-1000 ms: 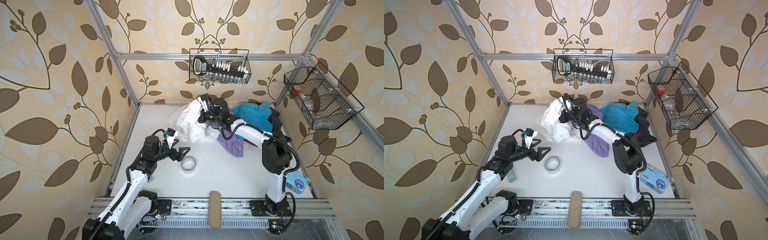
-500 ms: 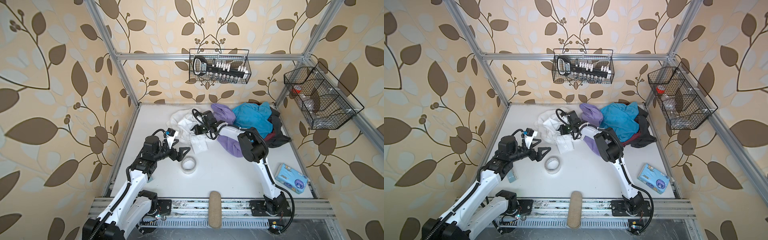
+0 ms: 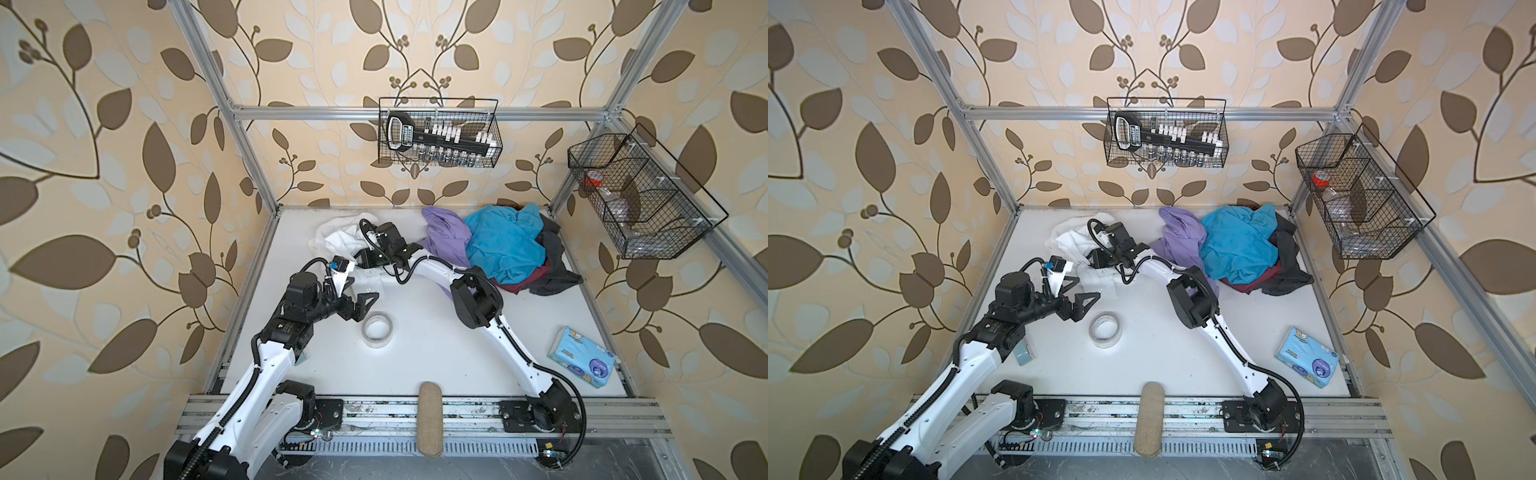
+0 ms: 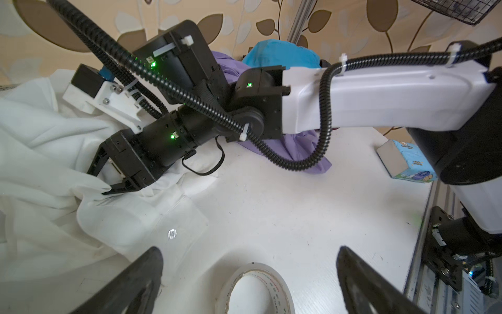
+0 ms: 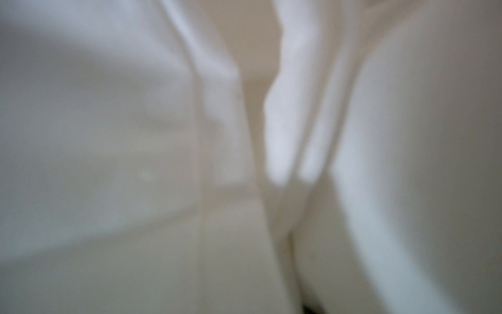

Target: Pick out a specific cloth from the pile

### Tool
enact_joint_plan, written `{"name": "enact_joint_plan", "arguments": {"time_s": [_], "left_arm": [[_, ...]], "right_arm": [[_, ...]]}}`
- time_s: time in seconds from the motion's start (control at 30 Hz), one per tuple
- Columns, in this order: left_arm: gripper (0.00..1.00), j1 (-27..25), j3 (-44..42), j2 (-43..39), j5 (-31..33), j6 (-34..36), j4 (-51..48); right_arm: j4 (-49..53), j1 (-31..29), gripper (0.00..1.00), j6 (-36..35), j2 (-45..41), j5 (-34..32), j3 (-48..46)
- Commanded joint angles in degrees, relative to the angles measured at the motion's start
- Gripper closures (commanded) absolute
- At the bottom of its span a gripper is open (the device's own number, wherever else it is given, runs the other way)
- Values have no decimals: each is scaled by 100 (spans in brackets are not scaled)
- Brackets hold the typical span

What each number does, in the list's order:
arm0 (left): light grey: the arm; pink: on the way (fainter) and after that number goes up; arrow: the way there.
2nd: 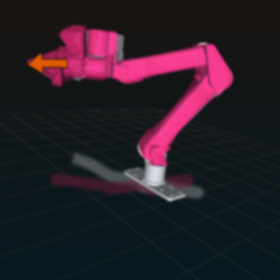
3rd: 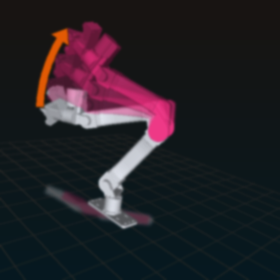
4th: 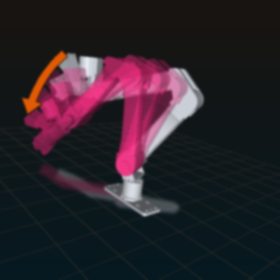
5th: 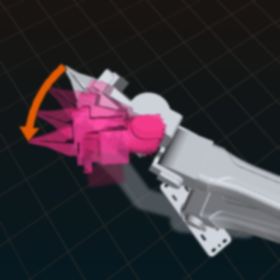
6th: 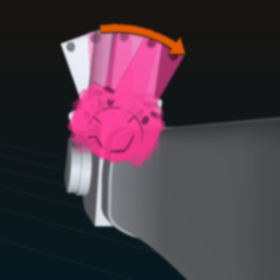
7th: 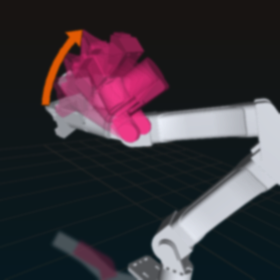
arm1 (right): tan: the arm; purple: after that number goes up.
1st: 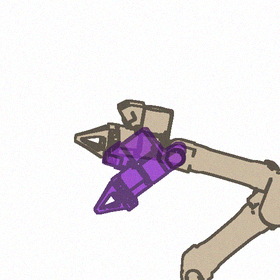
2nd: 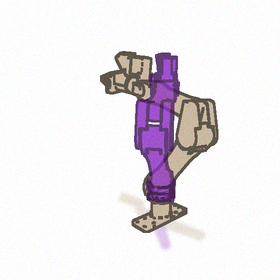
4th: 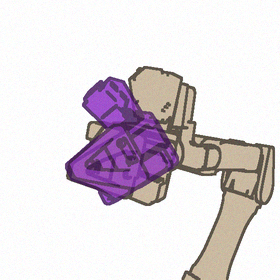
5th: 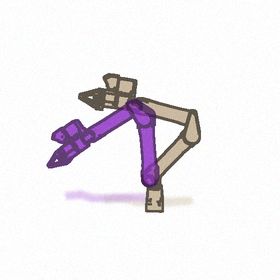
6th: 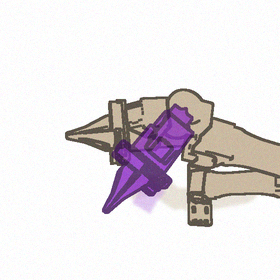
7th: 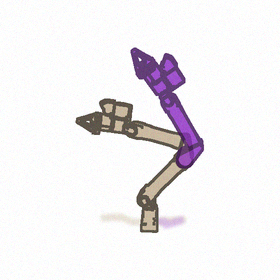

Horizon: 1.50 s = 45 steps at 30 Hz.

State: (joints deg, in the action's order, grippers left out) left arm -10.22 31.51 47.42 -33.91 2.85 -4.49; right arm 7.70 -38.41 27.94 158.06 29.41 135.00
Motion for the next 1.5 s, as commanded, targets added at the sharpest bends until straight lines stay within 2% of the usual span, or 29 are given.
{"name": "enact_joint_plan", "arguments": {"time_s": [0.0,0.1,0.23,0.47,0.53,0.63,0.67,0.83,0.97,1.13,1.3,1.47], "left_arm": [[1,-68,-40,-119,60,23,168],[1,-68,-31,-160,-10,22,192],[1,-68,-65,-218,-10,21,245],[1,-68,-53,-198,16,33,238],[1,-68,-57,-215,16,33,237],[1,-68,-83,-242,24,38,256],[1,-68,-83,-250,33,37,257],[1,-68,-108,-346,49,32,295],[1,-68,-143,-426,49,27,317],[1,-68,-186,-494,34,4,360],[1,-77,-215,-522,55,-20,361],[1,-97,-255,-558,126,-34,401]], "right_arm": [[-770,-17,64,802,436,380,137],[-1781,-17,59,1468,767,680,437],[-2479,-17,53,2006,1277,786,1129],[-2814,-26,35,1806,1091,1012,824],[-2881,-26,27,1695,866,1161,567],[-2973,-26,2,1490,450,1380,101],[-3013,-26,1,1446,327,1447,-43],[-3074,-18,0,1233,-389,1646,-720],[-2796,8,0,871,-1071,1554,-1252],[-1015,85,0,-3,-1720,942,-1281],[-2,214,0,-351,-2262,374,-1544],[127,522,0,-685,-3690,-200,-3212]]}}
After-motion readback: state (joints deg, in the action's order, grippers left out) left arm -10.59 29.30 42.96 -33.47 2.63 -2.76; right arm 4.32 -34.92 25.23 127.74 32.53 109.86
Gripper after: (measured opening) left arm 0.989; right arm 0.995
